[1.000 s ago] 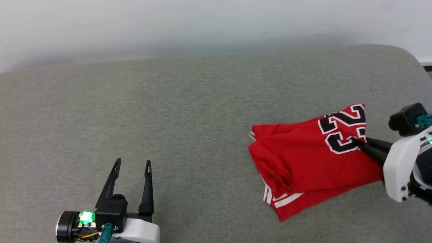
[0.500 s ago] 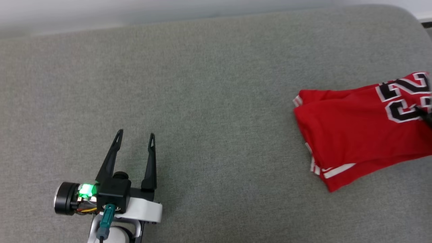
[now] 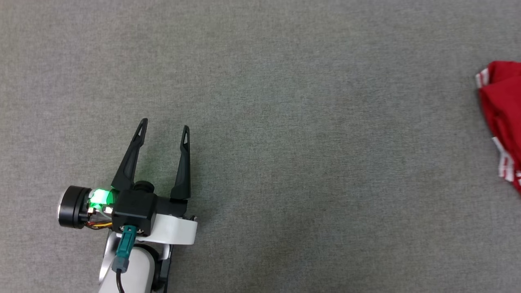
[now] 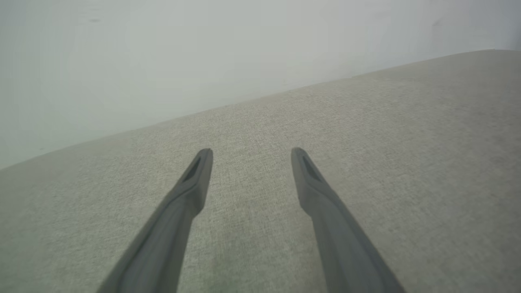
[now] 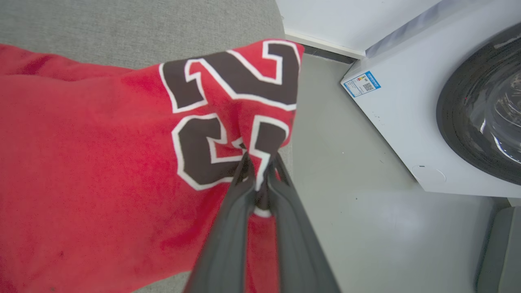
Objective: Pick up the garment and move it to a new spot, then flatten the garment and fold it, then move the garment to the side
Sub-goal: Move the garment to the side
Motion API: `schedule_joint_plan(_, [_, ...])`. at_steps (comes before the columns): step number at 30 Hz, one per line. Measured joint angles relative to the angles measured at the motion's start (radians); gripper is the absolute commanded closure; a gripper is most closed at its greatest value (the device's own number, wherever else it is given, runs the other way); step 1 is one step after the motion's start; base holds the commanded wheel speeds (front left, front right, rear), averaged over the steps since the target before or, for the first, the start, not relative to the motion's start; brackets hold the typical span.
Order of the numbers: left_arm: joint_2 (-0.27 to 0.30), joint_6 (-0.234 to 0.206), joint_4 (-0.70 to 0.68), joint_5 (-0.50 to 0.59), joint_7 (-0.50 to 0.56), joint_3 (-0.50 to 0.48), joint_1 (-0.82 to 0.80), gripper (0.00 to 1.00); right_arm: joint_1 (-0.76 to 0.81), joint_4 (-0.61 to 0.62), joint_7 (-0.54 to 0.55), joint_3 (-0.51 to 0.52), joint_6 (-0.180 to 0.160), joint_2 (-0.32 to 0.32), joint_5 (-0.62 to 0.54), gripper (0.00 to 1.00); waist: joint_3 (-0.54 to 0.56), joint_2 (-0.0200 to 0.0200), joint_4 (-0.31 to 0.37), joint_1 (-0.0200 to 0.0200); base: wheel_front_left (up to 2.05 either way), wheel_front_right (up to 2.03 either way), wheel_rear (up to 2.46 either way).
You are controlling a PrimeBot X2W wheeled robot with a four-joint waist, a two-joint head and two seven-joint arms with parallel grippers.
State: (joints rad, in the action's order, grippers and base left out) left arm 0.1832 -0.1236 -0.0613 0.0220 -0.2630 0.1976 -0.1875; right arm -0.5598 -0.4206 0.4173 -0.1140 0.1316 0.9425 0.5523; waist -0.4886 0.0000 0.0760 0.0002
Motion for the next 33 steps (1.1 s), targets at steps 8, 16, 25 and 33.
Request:
schedule_joint_plan(8, [0.011,-0.012,-0.002,-0.001,0.000,0.014,-0.019,0.00,-0.035,-0.127,0.010,0.107,0.000,-0.021,-0.059,0.87,-0.025,0.0000,-0.020,-0.0001,0.00,0.00,0.00])
schedule_joint_plan(16, [0.013,-0.027,0.021,-0.019,0.000,0.017,0.002,0.00,-0.030,-0.131,-0.083,0.177,0.000,-0.111,-0.167,0.00,0.045,0.0000,-0.017,-0.0001,0.00,0.00,0.00])
schedule_joint_plan(25, [0.006,-0.041,0.045,-0.045,0.000,0.002,0.078,0.00,0.045,0.030,-0.354,0.256,0.000,-0.270,-0.300,0.00,0.180,0.0000,-0.021,-0.0004,0.00,0.00,0.00])
schedule_joint_plan(33, [-0.005,-0.046,0.060,-0.062,0.000,-0.011,0.138,0.00,0.163,0.249,-0.518,0.237,0.000,-0.473,-0.372,0.00,0.279,0.0000,-0.054,-0.0004,0.00,0.00,0.00])
